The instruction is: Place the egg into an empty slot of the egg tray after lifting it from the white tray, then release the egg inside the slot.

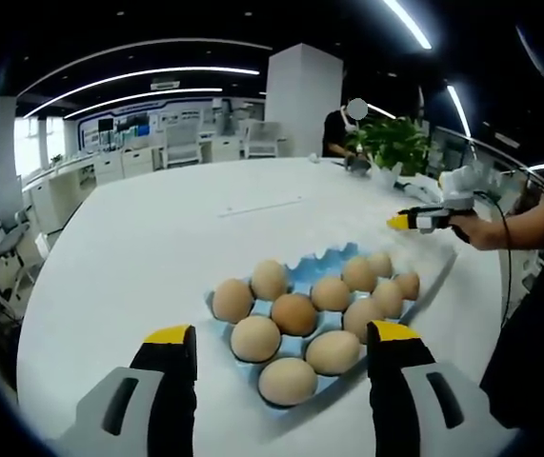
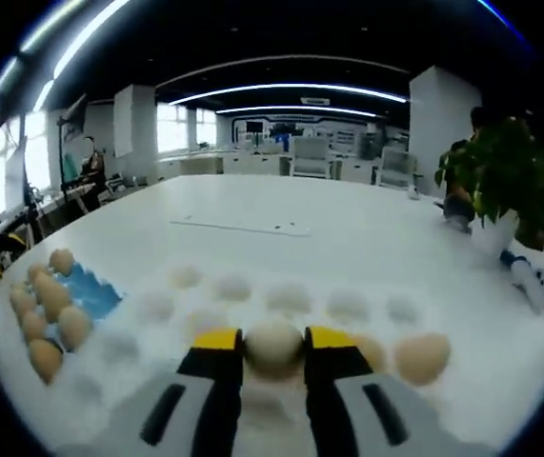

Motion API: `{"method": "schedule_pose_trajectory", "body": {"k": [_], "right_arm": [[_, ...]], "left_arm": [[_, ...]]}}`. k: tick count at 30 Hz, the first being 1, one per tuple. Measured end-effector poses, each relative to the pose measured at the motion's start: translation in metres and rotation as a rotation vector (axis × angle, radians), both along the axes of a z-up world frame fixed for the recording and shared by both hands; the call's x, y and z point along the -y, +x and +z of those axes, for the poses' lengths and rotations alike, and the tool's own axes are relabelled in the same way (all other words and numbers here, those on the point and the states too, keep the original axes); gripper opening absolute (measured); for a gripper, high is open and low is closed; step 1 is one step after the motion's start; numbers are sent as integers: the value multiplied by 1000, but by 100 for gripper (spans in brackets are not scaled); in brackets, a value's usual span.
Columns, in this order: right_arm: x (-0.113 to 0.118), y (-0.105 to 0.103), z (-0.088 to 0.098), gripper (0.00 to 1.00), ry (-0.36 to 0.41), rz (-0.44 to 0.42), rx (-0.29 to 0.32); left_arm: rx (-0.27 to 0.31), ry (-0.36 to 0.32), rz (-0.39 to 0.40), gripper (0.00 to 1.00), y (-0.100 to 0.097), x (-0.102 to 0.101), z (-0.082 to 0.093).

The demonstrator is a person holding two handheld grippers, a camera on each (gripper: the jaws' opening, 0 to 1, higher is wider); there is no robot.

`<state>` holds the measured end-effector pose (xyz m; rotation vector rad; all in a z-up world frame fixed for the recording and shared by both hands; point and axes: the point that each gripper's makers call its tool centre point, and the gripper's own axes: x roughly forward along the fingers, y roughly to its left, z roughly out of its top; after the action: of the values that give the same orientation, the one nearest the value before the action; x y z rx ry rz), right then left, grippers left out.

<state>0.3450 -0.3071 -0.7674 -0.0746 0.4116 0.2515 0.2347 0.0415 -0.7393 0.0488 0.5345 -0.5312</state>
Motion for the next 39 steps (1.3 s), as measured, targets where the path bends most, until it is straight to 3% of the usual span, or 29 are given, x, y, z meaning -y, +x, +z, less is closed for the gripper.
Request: {"method": "schedule_pose_trajectory", "body": {"k": [7, 10, 39], "right_arm": [[-14, 2, 22, 24, 53, 32, 33], [-31, 1, 28, 24, 73, 76, 40], [-167, -6, 35, 24, 131, 401, 30]], "left_arm": [[-4, 3, 6, 73, -1, -4, -2], [-2, 2, 7, 73, 0, -5, -2], [-6, 1, 9, 72, -1, -7, -4]]}}
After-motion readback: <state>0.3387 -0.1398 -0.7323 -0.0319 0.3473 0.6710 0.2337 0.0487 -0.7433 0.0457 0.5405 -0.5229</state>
